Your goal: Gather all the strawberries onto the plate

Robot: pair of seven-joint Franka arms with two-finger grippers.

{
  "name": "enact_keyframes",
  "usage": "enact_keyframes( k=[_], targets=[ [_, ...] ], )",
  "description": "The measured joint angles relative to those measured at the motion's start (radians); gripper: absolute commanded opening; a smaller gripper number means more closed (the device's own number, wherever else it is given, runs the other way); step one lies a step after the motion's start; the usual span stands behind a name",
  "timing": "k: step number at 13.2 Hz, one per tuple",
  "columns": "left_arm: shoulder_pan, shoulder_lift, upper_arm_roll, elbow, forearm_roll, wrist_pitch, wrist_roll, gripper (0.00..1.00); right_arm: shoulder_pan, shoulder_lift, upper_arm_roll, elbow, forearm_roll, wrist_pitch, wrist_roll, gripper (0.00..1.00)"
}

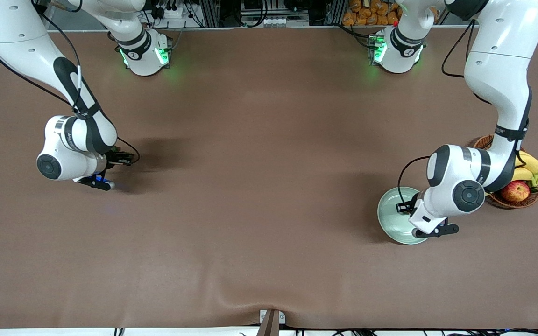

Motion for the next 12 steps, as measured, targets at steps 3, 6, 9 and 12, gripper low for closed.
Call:
enact_keyframes(
  k=[3,6,9,12],
  targets=[
    [-0.005,-0.074,-0.02,0.017,0.0,-0.082,0.0,1.0,0.003,-0.001,0.031,0.062,0.0,0.009,-0.055,0.0],
    [-0.014,-0.168,-0.091,0.025,0.0,-0.14,-0.007,1.0,0.07,-0.003,0.1,0.185,0.001,0.013,-0.07,0.0],
    [-0.028,-0.191,-0.167,0.042,0.0,-0.149,-0.048,1.0,0.231,0.015,0.112,0.335,0.027,0.012,-0.031,0.0],
    [-0.045,-0.185,-0.195,0.057,0.0,-0.149,-0.124,1.0,0.362,0.121,0.115,0.502,0.135,0.018,-0.021,0.0]
  ],
)
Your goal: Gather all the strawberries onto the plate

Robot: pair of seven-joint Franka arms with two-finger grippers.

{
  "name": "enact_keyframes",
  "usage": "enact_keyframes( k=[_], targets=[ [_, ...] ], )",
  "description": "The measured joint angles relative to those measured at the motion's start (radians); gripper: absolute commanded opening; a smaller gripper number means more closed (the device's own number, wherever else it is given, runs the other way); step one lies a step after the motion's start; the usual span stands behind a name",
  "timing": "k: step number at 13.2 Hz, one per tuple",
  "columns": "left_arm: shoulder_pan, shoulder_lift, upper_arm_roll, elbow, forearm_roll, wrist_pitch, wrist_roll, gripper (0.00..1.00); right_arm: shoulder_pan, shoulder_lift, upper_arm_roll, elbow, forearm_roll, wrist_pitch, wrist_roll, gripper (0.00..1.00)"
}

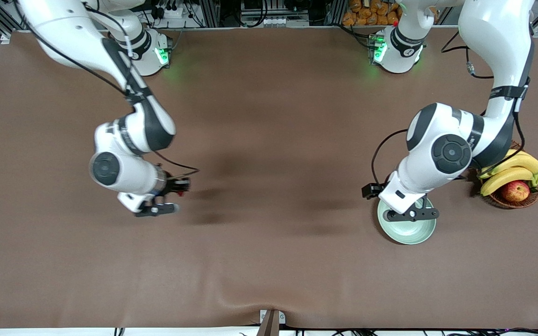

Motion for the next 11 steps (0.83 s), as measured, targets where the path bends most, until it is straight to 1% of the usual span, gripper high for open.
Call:
enact_keyframes(
  k=[2,3,5,8,9,10,11],
  targets=[
    [-0.017,0.011,-0.004,0.019,-0.001,0.0,-0.037,1.0,0.097,0.095,0.001,0.114,0.033,0.02,0.015,0.0],
    [-0.027,0.02,-0.004,0.027,-0.001,0.0,-0.064,1.0,0.144,0.137,0.001,0.157,0.036,0.057,0.044,0.0],
    [-0.046,0.039,-0.005,0.037,-0.002,0.001,-0.103,1.0,0.216,0.201,0.001,0.201,0.037,0.161,0.103,0.0],
    [-0.067,0.063,-0.005,0.042,-0.007,0.005,-0.166,1.0,0.322,0.279,0.0,0.232,0.037,0.306,0.209,0.0],
    [-0.076,0.072,-0.005,0.043,-0.007,0.013,-0.196,1.0,0.354,0.31,-0.001,0.255,0.037,0.329,0.24,0.12],
    [-0.086,0.081,-0.006,0.044,-0.007,0.021,-0.226,1.0,0.38,0.34,-0.003,0.286,0.037,0.338,0.267,0.96],
    [-0.099,0.09,-0.006,0.044,-0.007,0.027,-0.256,1.0,0.397,0.366,-0.005,0.312,0.037,0.341,0.288,1.0]
  ],
)
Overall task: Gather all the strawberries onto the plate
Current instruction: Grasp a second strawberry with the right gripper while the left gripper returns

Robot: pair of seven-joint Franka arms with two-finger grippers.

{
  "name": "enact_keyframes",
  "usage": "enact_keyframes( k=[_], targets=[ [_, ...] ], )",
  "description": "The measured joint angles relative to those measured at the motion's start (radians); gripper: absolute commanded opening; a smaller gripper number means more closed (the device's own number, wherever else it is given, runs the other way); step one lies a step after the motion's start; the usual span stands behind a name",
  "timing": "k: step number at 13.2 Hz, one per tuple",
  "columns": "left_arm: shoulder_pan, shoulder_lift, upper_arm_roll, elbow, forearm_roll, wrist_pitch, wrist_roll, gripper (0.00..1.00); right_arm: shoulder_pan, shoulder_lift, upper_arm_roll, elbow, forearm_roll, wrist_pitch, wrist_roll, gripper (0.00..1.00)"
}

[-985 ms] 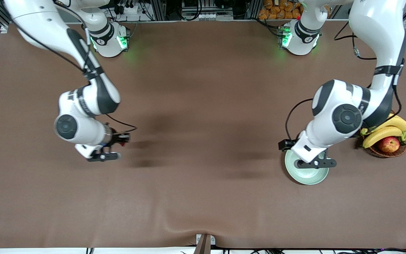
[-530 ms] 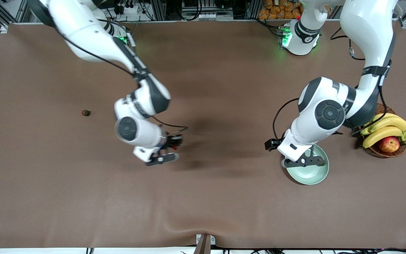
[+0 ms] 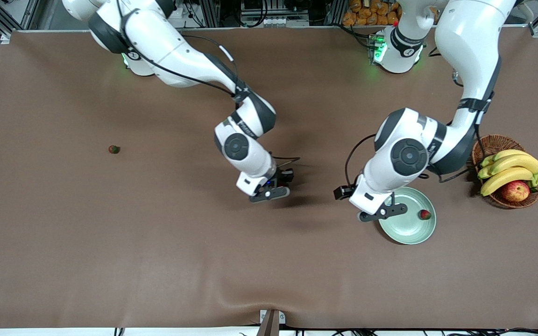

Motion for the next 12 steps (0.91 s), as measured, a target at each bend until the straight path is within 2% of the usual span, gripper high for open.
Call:
enact_keyframes(
  k=[3,6,10,12],
  targets=[
    [-0.033,0.028,0.0,0.0,0.0,0.022,-0.089,1.0,0.008,0.021,-0.013,0.036,-0.008,-0.001,0.01,1.0],
    [-0.06,0.06,-0.001,0.001,0.0,0.065,-0.159,1.0,-0.006,-0.019,-0.046,0.042,-0.008,-0.045,0.012,1.0],
    [-0.159,0.138,0.001,0.001,0.0,0.204,-0.303,1.0,-0.146,-0.169,-0.066,0.0,-0.022,-0.294,0.002,1.0],
    [-0.216,0.186,0.003,0.001,0.0,0.297,-0.356,1.0,-0.229,-0.261,-0.067,-0.062,-0.045,-0.389,-0.048,1.0]
  ],
)
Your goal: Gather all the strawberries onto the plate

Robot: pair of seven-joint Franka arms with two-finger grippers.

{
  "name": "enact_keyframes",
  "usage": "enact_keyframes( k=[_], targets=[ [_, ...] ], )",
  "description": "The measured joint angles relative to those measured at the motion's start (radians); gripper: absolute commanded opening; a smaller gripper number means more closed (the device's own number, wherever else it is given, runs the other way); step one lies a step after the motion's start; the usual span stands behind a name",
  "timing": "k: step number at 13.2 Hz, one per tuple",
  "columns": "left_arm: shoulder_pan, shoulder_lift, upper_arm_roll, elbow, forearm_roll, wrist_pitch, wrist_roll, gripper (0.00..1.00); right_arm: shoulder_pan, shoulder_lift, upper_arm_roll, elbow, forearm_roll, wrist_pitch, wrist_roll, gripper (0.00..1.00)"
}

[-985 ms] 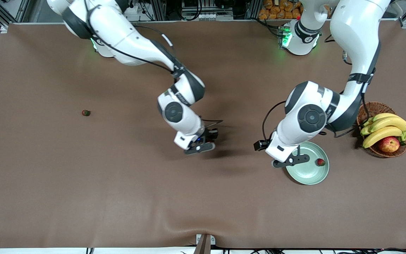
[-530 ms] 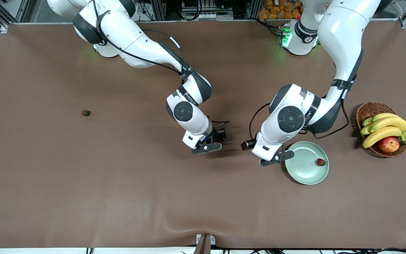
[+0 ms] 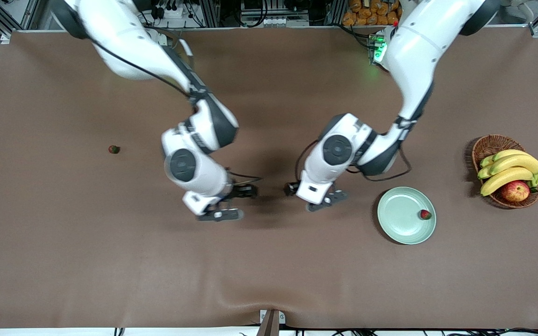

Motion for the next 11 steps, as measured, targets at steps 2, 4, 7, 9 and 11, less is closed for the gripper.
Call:
enact_keyframes(
  k=[2,4,7,9,11],
  targets=[
    [-0.049,0.044,0.012,0.008,0.0,0.046,-0.034,1.0,-0.085,-0.097,-0.003,-0.104,-0.009,-0.076,-0.086,1.0],
    [-0.108,0.072,0.062,0.017,0.0,0.049,-0.037,0.86,-0.182,-0.174,-0.005,-0.204,-0.043,-0.166,-0.175,1.0],
    [-0.164,0.097,0.117,0.023,0.0,0.052,-0.036,0.64,-0.275,-0.266,-0.077,-0.35,-0.095,-0.243,-0.296,1.0],
    [-0.165,0.097,0.122,0.029,0.001,0.051,-0.025,0.61,-0.285,-0.297,-0.168,-0.453,-0.116,-0.25,-0.391,1.0],
    [-0.165,0.097,0.123,0.033,0.001,0.051,-0.014,0.59,-0.301,-0.299,-0.23,-0.55,-0.12,-0.253,-0.465,1.0]
  ],
)
